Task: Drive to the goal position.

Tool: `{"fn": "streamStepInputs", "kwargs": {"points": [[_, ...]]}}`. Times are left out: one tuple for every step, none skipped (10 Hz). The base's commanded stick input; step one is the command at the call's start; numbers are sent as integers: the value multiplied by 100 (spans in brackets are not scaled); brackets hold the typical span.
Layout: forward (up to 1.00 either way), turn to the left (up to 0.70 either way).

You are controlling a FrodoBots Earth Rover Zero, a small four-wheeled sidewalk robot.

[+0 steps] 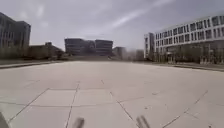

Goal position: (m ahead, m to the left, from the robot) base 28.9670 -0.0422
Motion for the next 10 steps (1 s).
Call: {"fn": "streamStepInputs", "kwargs": {"points": [[70,0],[70,0],[70,0],[70,0],[70,0],[70,0],[70,0],[70,0],[70,0],[70,0]]}}
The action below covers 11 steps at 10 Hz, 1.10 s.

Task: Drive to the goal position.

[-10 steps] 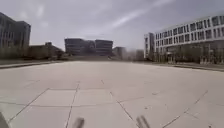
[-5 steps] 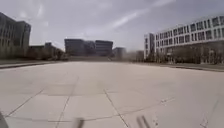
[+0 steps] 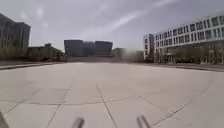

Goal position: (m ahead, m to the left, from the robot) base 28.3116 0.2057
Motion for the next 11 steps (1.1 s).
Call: {"fn": "streamStepInputs", "kwargs": {"points": [[70,0],[70,0],[70,0],[70,0],[70,0],[70,0],[70,0],[70,0],[70,0],[70,0],[70,0]]}}
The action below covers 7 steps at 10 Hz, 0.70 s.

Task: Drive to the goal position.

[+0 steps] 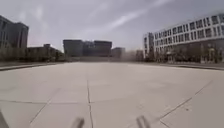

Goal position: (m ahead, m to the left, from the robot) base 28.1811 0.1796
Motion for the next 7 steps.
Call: {"fn": "streamStepInputs", "kwargs": {"points": [[70,0],[70,0],[70,0],[70,0],[70,0],[70,0],[70,0]]}}
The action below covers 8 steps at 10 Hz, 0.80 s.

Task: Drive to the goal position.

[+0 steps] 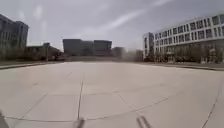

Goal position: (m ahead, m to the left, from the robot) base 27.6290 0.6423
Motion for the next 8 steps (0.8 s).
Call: {"fn": "streamStepInputs", "kwargs": {"points": [[70,0],[70,0],[70,0],[70,0],[70,0],[70,0],[70,0],[70,0]]}}
